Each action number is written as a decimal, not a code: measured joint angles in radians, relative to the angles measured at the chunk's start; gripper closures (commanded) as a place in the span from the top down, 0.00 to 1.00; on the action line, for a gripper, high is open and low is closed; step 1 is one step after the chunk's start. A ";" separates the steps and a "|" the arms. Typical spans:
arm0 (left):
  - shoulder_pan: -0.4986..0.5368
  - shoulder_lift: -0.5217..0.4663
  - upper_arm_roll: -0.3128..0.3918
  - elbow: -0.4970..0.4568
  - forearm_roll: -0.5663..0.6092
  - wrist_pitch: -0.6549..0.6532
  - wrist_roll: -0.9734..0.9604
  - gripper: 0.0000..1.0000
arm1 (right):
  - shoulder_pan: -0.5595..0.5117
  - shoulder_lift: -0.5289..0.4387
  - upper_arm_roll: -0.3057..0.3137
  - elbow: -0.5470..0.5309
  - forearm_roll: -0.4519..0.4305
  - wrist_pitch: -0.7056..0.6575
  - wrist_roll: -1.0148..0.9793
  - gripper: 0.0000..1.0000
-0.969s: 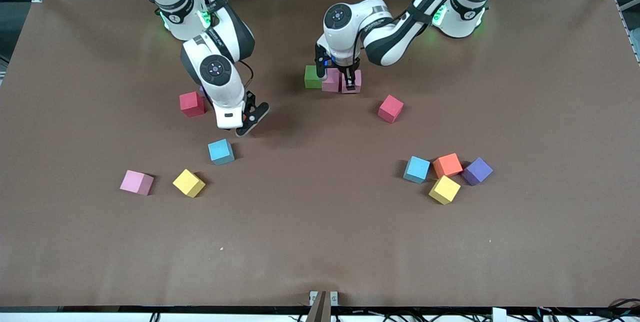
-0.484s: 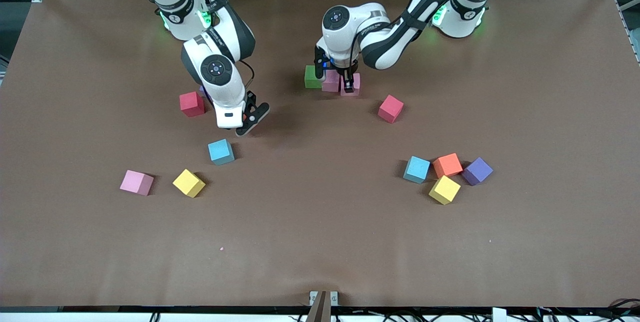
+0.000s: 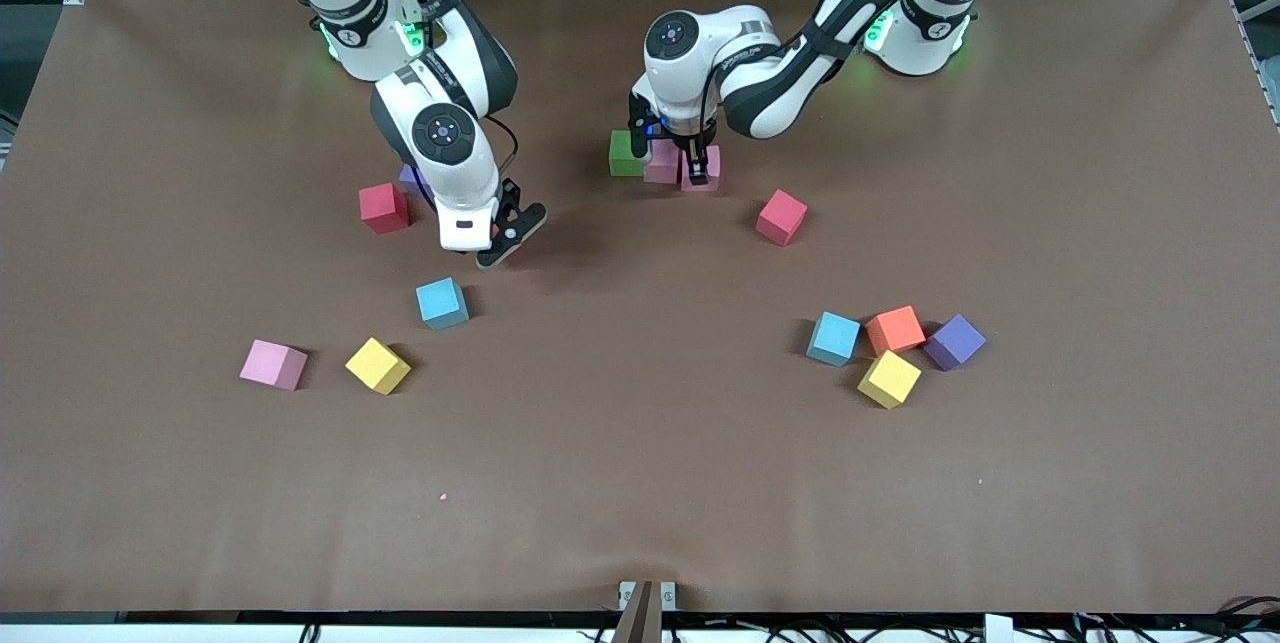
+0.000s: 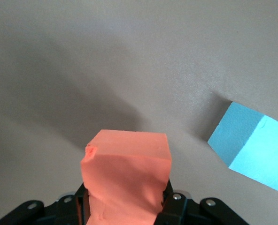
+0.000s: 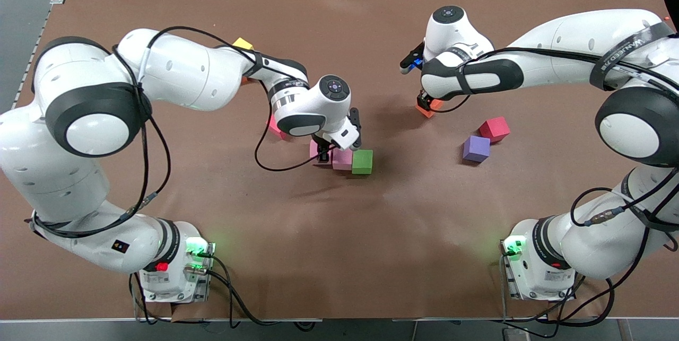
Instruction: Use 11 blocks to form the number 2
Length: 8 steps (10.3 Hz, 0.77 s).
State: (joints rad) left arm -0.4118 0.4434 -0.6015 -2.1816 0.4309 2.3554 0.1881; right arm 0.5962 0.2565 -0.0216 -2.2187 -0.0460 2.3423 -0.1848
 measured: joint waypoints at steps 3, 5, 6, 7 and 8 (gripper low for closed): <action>-0.002 0.000 -0.006 -0.002 0.001 0.000 -0.024 0.04 | 0.000 0.000 0.000 0.000 0.000 0.000 0.007 0.28; -0.007 0.000 -0.007 -0.003 0.001 0.000 -0.028 0.04 | 0.000 0.000 0.000 0.000 0.000 0.000 0.012 0.28; -0.010 0.000 -0.008 -0.003 0.001 0.000 -0.028 0.04 | 0.000 0.000 0.000 0.000 0.000 0.000 0.014 0.28; -0.011 0.000 -0.008 -0.003 0.001 0.000 -0.028 0.04 | 0.000 0.000 0.000 0.000 0.000 0.000 0.015 0.28; -0.011 0.000 -0.009 -0.003 0.001 0.000 -0.028 0.04 | 0.000 0.000 0.000 0.000 0.000 0.000 0.018 0.28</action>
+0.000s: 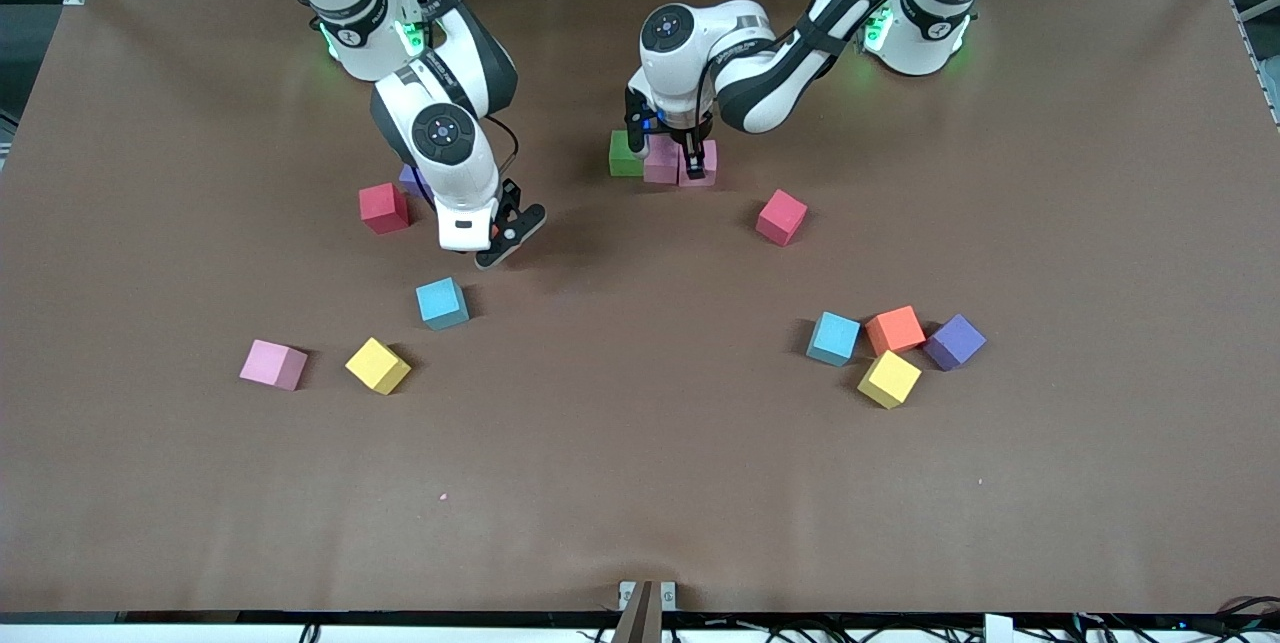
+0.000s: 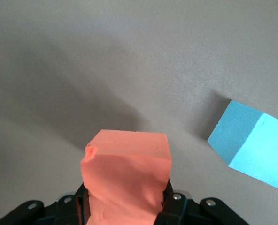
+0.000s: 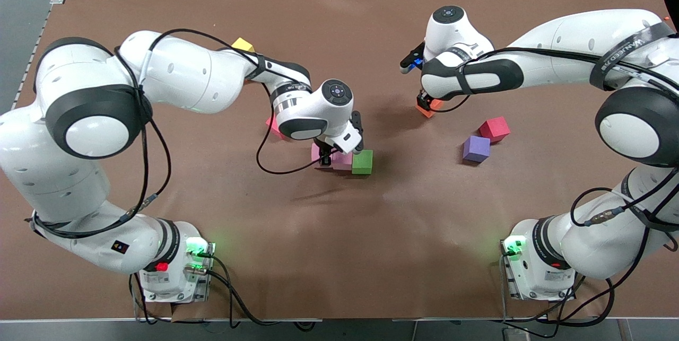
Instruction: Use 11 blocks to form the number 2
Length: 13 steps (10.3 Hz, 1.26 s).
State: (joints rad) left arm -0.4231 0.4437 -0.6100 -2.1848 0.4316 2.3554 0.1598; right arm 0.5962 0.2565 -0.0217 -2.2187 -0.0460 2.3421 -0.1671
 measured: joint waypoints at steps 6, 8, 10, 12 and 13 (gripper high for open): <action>-0.003 0.000 -0.002 -0.001 0.014 0.000 0.000 0.33 | 0.020 0.000 0.002 0.000 0.000 0.001 0.101 0.28; -0.004 0.000 -0.002 -0.001 0.015 0.000 0.000 1.00 | 0.028 0.000 0.002 0.002 0.001 0.001 0.157 0.28; -0.006 0.006 -0.002 -0.001 0.015 0.000 -0.002 1.00 | 0.028 0.000 0.002 0.003 0.005 0.002 0.201 0.28; -0.006 0.007 -0.002 -0.001 0.015 0.000 -0.003 1.00 | 0.028 0.000 0.002 0.004 0.015 0.002 0.223 0.28; -0.006 0.007 -0.002 0.001 0.015 0.000 -0.003 1.00 | 0.028 0.000 0.002 0.006 0.034 0.002 0.225 0.28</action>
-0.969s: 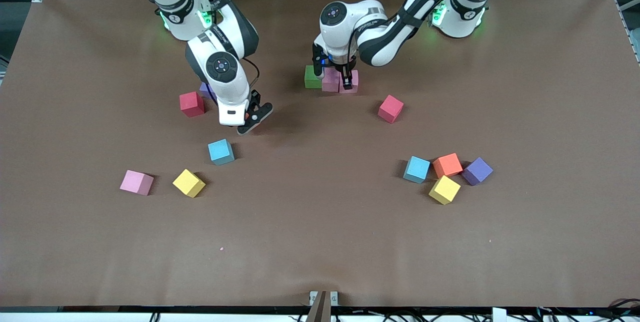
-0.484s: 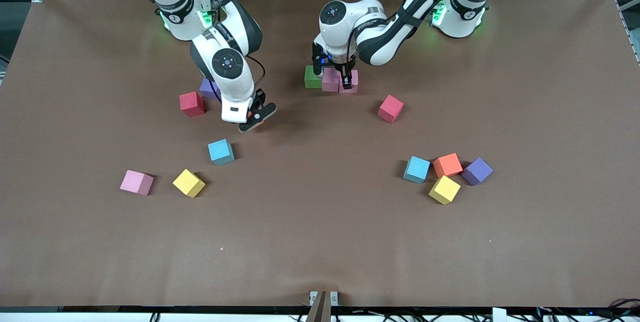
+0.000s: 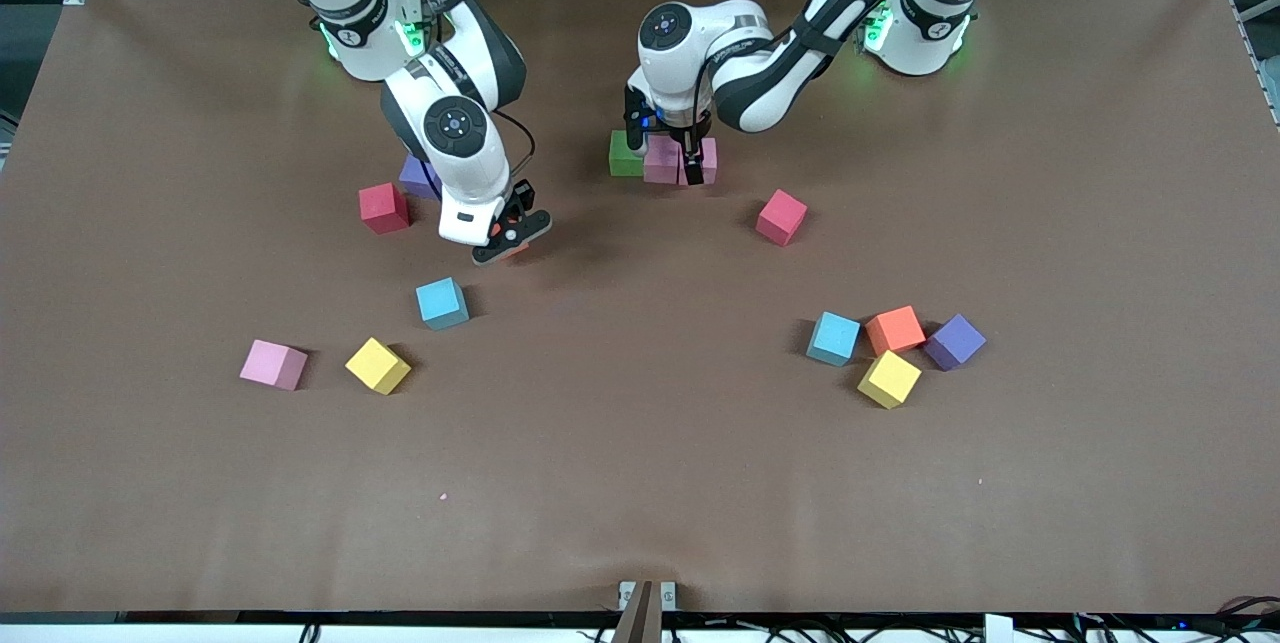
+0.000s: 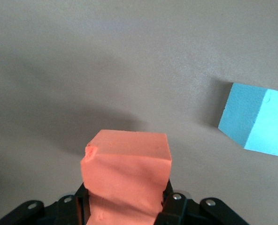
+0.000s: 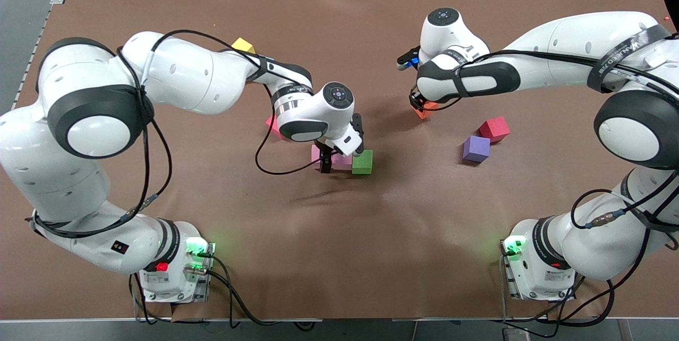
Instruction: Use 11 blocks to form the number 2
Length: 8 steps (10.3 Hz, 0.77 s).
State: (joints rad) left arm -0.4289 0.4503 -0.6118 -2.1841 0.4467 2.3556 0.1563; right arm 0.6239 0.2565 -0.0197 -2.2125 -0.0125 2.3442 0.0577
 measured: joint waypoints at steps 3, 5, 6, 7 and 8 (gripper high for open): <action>0.001 -0.025 -0.001 0.012 0.000 -0.033 -0.023 1.00 | 0.000 0.000 0.000 0.004 0.090 0.000 0.004 0.28; 0.006 -0.064 -0.020 0.014 0.000 -0.084 -0.116 1.00 | 0.001 0.000 0.000 0.006 0.112 0.001 0.025 0.27; 0.008 -0.089 -0.029 0.014 0.000 -0.107 -0.150 1.00 | 0.006 0.000 0.001 0.009 0.113 0.001 0.058 0.27; 0.020 -0.114 -0.031 0.015 0.000 -0.122 -0.161 1.00 | 0.021 0.000 0.001 0.014 0.115 0.002 0.102 0.27; 0.045 -0.141 -0.031 0.016 0.000 -0.129 -0.161 1.00 | 0.044 0.000 0.002 0.022 0.115 0.003 0.157 0.27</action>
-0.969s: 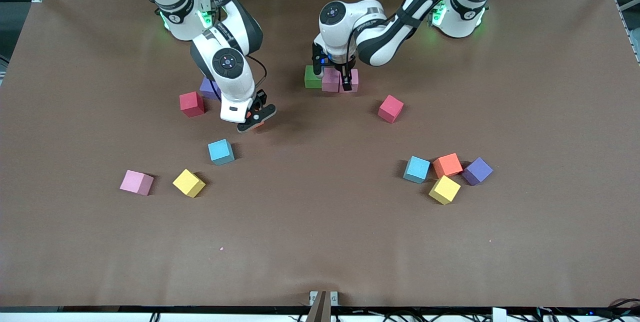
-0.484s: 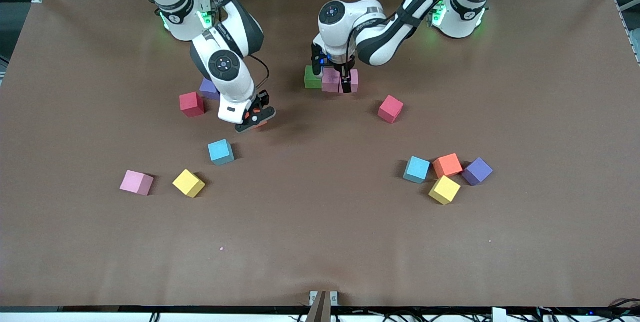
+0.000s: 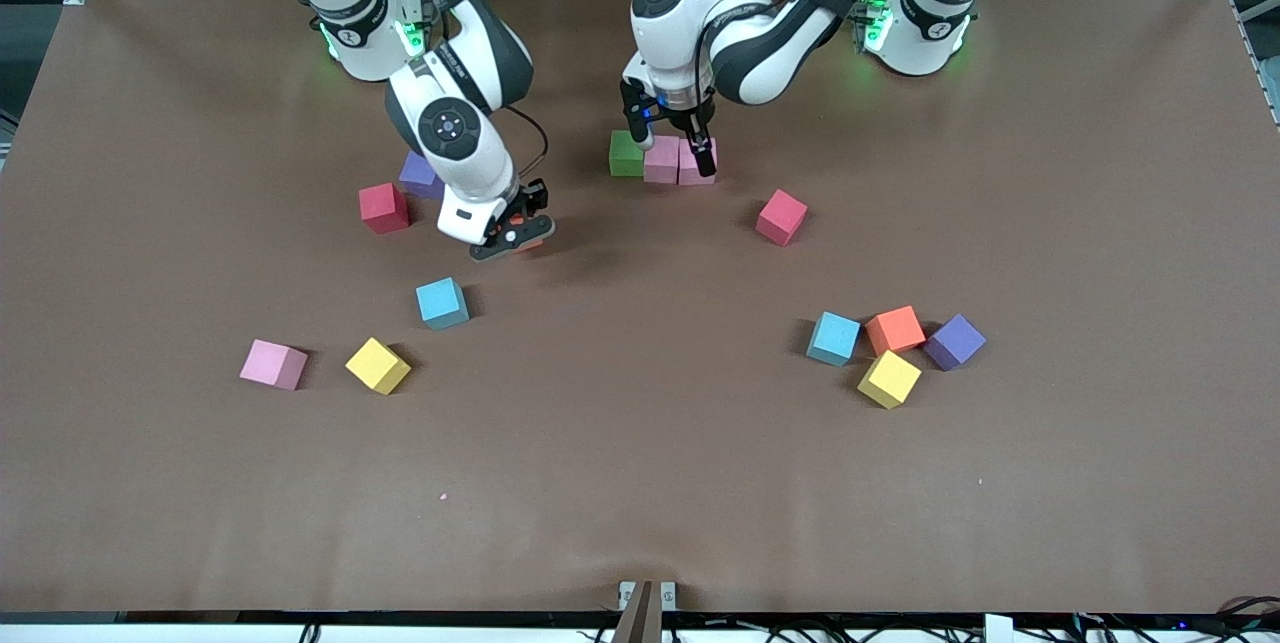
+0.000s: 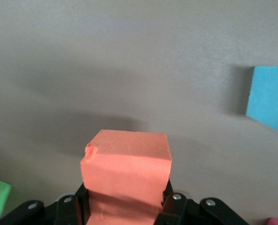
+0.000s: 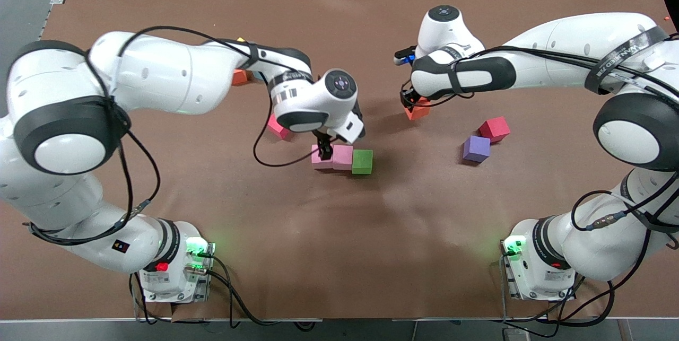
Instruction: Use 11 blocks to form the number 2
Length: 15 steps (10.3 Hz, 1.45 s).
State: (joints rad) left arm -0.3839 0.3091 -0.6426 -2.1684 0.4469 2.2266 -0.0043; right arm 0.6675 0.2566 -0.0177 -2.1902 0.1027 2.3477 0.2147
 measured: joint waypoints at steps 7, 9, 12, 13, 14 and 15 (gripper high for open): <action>0.147 -0.047 0.157 0.223 -0.177 -0.306 -0.010 1.00 | 0.183 0.051 0.006 0.127 0.073 0.001 0.346 0.27; 0.149 -0.045 0.328 0.280 -0.202 -0.331 -0.008 1.00 | 0.222 0.102 0.007 0.180 0.075 0.001 0.422 0.27; 0.159 -0.032 0.532 0.310 -0.207 -0.331 0.004 1.00 | 0.266 0.206 0.007 0.319 0.076 -0.011 0.530 0.27; 0.158 -0.019 0.562 0.313 -0.211 -0.330 -0.005 1.00 | 0.273 0.242 0.007 0.372 0.076 -0.019 0.559 0.27; 0.157 0.004 0.583 0.319 -0.219 -0.316 -0.024 1.00 | 0.277 0.273 0.007 0.416 0.076 -0.022 0.585 0.27; 0.156 0.032 0.605 0.330 -0.245 -0.280 -0.048 1.00 | 0.283 0.303 0.007 0.456 0.076 -0.023 0.603 0.27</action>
State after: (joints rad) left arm -0.2280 0.3414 -0.0373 -1.8387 0.2016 1.9466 -0.0527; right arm 0.9505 0.5595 -0.0103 -1.7345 0.1791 2.3248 0.8180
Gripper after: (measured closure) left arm 0.000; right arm 0.427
